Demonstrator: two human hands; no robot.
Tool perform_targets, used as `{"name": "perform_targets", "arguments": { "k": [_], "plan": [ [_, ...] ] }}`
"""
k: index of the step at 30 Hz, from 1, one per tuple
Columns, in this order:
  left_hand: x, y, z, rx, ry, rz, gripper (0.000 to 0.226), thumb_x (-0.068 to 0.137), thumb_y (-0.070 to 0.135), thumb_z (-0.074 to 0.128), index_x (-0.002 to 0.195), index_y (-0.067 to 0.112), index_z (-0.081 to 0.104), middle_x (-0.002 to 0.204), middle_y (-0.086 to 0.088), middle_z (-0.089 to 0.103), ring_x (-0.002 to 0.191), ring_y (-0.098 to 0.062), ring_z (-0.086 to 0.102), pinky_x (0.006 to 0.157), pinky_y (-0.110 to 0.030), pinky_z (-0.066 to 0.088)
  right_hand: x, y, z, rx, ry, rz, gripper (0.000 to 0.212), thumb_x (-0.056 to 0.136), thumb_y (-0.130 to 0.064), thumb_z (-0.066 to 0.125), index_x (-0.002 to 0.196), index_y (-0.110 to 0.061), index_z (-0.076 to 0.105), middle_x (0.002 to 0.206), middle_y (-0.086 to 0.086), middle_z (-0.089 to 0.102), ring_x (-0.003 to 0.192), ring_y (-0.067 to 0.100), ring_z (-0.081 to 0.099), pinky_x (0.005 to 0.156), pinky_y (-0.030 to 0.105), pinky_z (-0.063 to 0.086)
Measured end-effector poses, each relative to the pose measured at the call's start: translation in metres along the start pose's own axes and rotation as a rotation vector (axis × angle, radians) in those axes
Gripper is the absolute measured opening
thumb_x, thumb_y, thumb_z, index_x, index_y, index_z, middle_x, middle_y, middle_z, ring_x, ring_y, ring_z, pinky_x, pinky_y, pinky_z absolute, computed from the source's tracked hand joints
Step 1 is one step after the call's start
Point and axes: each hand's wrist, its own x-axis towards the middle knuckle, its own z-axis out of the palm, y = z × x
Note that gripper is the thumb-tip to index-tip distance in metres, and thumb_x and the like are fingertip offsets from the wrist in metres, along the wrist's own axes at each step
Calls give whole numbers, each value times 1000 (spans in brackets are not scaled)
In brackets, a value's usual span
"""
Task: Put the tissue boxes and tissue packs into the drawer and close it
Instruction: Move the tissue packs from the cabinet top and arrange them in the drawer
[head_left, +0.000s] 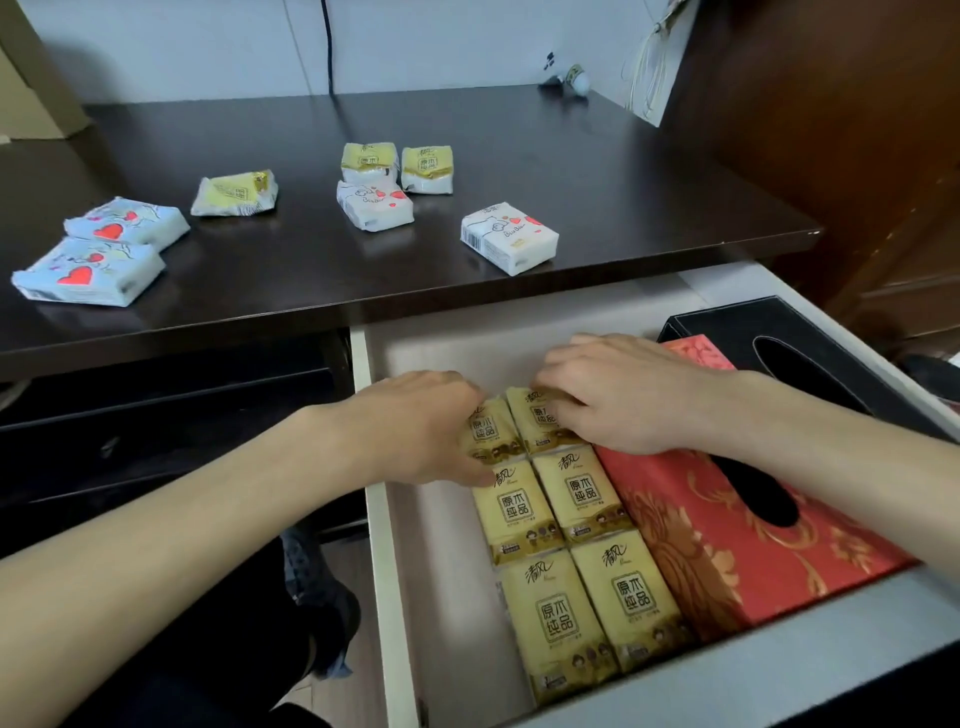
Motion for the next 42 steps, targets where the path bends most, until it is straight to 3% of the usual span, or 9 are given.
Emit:
{"name": "perform_targets", "arguments": {
  "k": [7, 12, 16, 22, 26, 29, 32, 36, 42],
  "plan": [
    [-6, 6, -5, 12, 0, -27, 44, 78, 63, 64, 98, 25, 55, 98, 6, 57, 92, -18, 57, 78, -38, 51, 0, 2, -1, 64, 25, 0, 26, 103, -34, 45, 115, -21, 64, 109, -7, 56, 114, 19, 53, 95, 43, 48],
    [-19, -11, -43, -97, 174, -92, 59, 78, 72, 54, 123, 34, 59, 117, 14, 63, 109, -10, 59, 91, -38, 50, 1, 11, -31, 282, 288, 70, 30, 98, -35, 52, 121, -36, 71, 119, -18, 71, 115, 13, 64, 92, 41, 52],
    [-23, -39, -86, -335, 441, -161, 30, 80, 59, 63, 100, 37, 71, 85, 24, 69, 84, 4, 64, 82, -32, 53, 18, 23, -70, 424, 417, 124, 21, 95, -35, 59, 93, -38, 79, 91, -13, 79, 86, 16, 71, 79, 41, 56],
    [20, -92, -137, -325, 666, -233, 15, 87, 32, 63, 94, 27, 75, 92, 14, 71, 91, -15, 66, 85, -35, 52, 87, 41, -115, 850, 523, 103, 23, 97, -17, 62, 86, -19, 82, 80, -3, 81, 77, 12, 77, 73, 33, 61],
    [61, -142, -154, -180, 640, -276, 24, 87, 26, 61, 110, 23, 70, 112, 2, 71, 103, -20, 64, 92, -42, 52, 143, 55, -128, 843, 544, 134, 19, 97, -21, 63, 95, -20, 82, 91, -14, 77, 90, 3, 69, 75, 20, 51],
    [89, -173, -162, -212, 592, -257, 29, 88, 21, 63, 116, 18, 68, 124, -2, 66, 114, -20, 59, 94, -30, 44, 181, 61, -126, 745, 477, 144, 12, 94, -18, 68, 98, -23, 78, 90, -20, 66, 88, -1, 60, 70, 14, 40],
    [112, -193, -170, -178, 453, -224, 31, 88, 28, 68, 117, 17, 68, 130, -2, 62, 123, -22, 54, 94, -28, 37, 210, 63, -119, 678, 402, 150, 16, 90, -22, 75, 106, -21, 77, 91, -19, 57, 89, 8, 55, 70, 19, 38],
    [133, -210, -176, -89, 194, -185, 38, 88, 39, 69, 121, 20, 69, 140, -1, 57, 130, -23, 49, 96, -29, 30, 232, 67, -114, 568, 236, 99, 31, 89, -32, 78, 118, -24, 70, 120, -6, 54, 109, 16, 50, 88, 30, 37],
    [145, -219, -176, -73, 154, -157, 36, 81, 35, 76, 112, 23, 62, 122, 3, 57, 116, -22, 54, 94, -36, 41, 241, 79, -120, 498, 185, 51, 33, 87, -33, 81, 117, -26, 69, 140, -1, 55, 129, 21, 51, 107, 38, 41]
  ]
}}
